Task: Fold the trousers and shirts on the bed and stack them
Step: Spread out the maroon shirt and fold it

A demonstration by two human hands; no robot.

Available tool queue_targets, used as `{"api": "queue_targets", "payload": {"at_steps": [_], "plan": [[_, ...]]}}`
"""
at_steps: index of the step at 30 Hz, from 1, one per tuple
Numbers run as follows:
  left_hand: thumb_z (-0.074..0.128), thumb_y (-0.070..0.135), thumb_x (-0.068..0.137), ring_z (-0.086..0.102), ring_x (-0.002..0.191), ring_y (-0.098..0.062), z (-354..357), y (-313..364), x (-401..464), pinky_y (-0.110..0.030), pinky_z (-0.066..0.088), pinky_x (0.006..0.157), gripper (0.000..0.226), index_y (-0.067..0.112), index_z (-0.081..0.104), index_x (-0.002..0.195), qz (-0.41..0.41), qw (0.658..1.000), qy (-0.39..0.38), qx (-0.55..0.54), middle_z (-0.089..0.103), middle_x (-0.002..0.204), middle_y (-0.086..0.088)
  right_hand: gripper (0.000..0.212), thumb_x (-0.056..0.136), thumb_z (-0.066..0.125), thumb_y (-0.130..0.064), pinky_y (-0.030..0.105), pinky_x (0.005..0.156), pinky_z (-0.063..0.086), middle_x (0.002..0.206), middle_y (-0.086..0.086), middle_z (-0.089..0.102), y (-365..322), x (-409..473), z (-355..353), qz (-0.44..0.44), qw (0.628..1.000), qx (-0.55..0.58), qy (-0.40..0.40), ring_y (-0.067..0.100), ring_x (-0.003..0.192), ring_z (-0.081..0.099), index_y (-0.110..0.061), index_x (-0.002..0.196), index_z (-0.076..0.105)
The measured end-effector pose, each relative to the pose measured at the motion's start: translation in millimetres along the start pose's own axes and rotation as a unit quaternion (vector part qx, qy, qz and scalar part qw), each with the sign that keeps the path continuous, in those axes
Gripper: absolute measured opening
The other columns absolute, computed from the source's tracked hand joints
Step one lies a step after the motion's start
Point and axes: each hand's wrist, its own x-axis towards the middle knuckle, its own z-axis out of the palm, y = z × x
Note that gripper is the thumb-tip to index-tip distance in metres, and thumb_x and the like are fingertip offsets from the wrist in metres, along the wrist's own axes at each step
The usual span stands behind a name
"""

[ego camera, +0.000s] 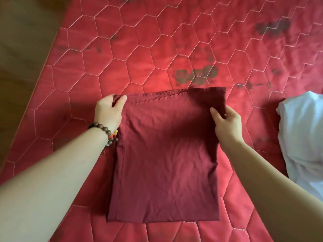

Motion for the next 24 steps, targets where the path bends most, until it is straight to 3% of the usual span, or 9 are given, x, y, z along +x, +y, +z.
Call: {"api": "queue_targets", "payload": {"at_steps": [4, 6, 9, 12, 14, 16, 18, 21, 24], "plan": [[0.068, 0.026, 0.086, 0.04, 0.056, -0.019, 12, -10, 1, -0.016, 0.027, 0.043, 0.036, 0.0, 0.054, 0.066, -0.034, 0.997, -0.046, 0.043, 0.049, 0.06, -0.005, 0.017, 0.09, 0.062, -0.022, 0.033, 0.065, 0.037, 0.078, 0.006, 0.05, 14, 17, 12, 0.047, 0.998, -0.048, 0.009, 0.018, 0.071, 0.042, -0.009, 0.081, 0.055], [0.07, 0.021, 0.085, 0.036, 0.057, -0.018, 12, -11, 4, -0.022, 0.024, 0.045, 0.038, -0.007, 0.052, 0.067, -0.027, 0.999, -0.028, 0.023, 0.045, 0.06, -0.011, 0.013, 0.09, 0.062, -0.019, 0.03, 0.066, 0.037, 0.078, 0.004, 0.051, 11, 24, 14, 0.021, 0.998, -0.046, 0.027, 0.015, 0.073, 0.043, -0.008, 0.083, 0.057], [0.068, 0.023, 0.087, 0.031, 0.048, -0.008, 9, -4, 13, -0.02, 0.027, 0.046, 0.038, 0.004, 0.049, 0.059, -0.012, 1.0, 0.016, 0.014, 0.04, 0.052, -0.003, 0.01, 0.089, 0.062, -0.018, 0.03, 0.067, 0.039, 0.079, 0.003, 0.055, -2, 33, 16, -0.014, 0.998, -0.042, 0.045, 0.011, 0.071, 0.047, -0.009, 0.09, 0.062], [0.067, 0.026, 0.088, 0.054, 0.078, -0.018, 13, 1, 14, -0.03, 0.041, 0.074, 0.024, 0.004, 0.063, 0.097, -0.02, 0.995, 0.06, 0.079, 0.06, 0.084, -0.007, 0.032, 0.09, 0.061, -0.026, 0.03, 0.084, 0.042, 0.111, 0.006, 0.059, -6, 33, 23, 0.012, 0.983, -0.173, 0.065, 0.022, 0.098, 0.056, -0.013, 0.119, 0.058], [0.065, 0.021, 0.087, 0.053, 0.106, -0.031, 16, 5, 5, -0.037, 0.038, 0.091, 0.036, 0.005, 0.057, 0.118, 0.021, 0.985, 0.092, 0.146, 0.059, 0.112, -0.015, 0.04, 0.091, 0.059, -0.025, 0.037, 0.098, 0.039, 0.129, 0.013, 0.048, -9, 22, 29, -0.059, 0.957, -0.267, 0.092, 0.032, 0.118, 0.046, -0.01, 0.127, 0.052], [0.06, 0.013, 0.083, 0.052, 0.109, -0.036, 28, 12, -16, -0.042, 0.039, 0.093, 0.03, 0.006, 0.061, 0.111, 0.175, 0.963, 0.074, 0.188, 0.057, 0.116, -0.018, 0.038, 0.088, 0.058, -0.019, 0.042, 0.104, 0.034, 0.132, 0.018, 0.048, -10, 2, 45, -0.216, 0.918, -0.329, 0.056, 0.037, 0.121, 0.044, -0.005, 0.123, 0.056], [0.053, 0.014, 0.083, 0.052, 0.115, -0.037, 51, 12, -40, -0.044, 0.039, 0.099, 0.032, 0.005, 0.064, 0.111, 0.301, 0.928, -0.018, 0.221, 0.057, 0.122, -0.018, 0.038, 0.087, 0.058, -0.014, 0.045, 0.111, 0.029, 0.134, 0.017, 0.051, -3, -16, 69, -0.326, 0.871, -0.365, -0.043, 0.037, 0.127, 0.044, -0.004, 0.124, 0.059], [0.039, 0.026, 0.095, 0.03, 0.142, -0.026, 78, 0, -67, -0.046, 0.019, 0.117, 0.048, 0.012, 0.048, 0.14, 0.292, 0.889, -0.144, 0.323, 0.039, 0.151, -0.007, 0.051, 0.095, 0.045, -0.018, 0.042, 0.121, 0.007, 0.155, 0.008, 0.031, 16, -28, 93, -0.351, 0.807, -0.437, -0.186, 0.023, 0.146, 0.021, -0.009, 0.145, 0.039], [0.031, 0.049, 0.095, 0.012, 0.148, -0.024, 79, -22, -65, -0.052, 0.006, 0.118, 0.059, 0.031, 0.027, 0.15, 0.255, 0.872, -0.125, 0.398, 0.021, 0.159, 0.006, 0.057, 0.098, 0.034, -0.041, 0.044, 0.12, -0.001, 0.16, 0.0, 0.017, 34, -16, 86, -0.331, 0.797, -0.476, -0.168, 0.017, 0.148, 0.011, -0.024, 0.151, 0.025]]}}
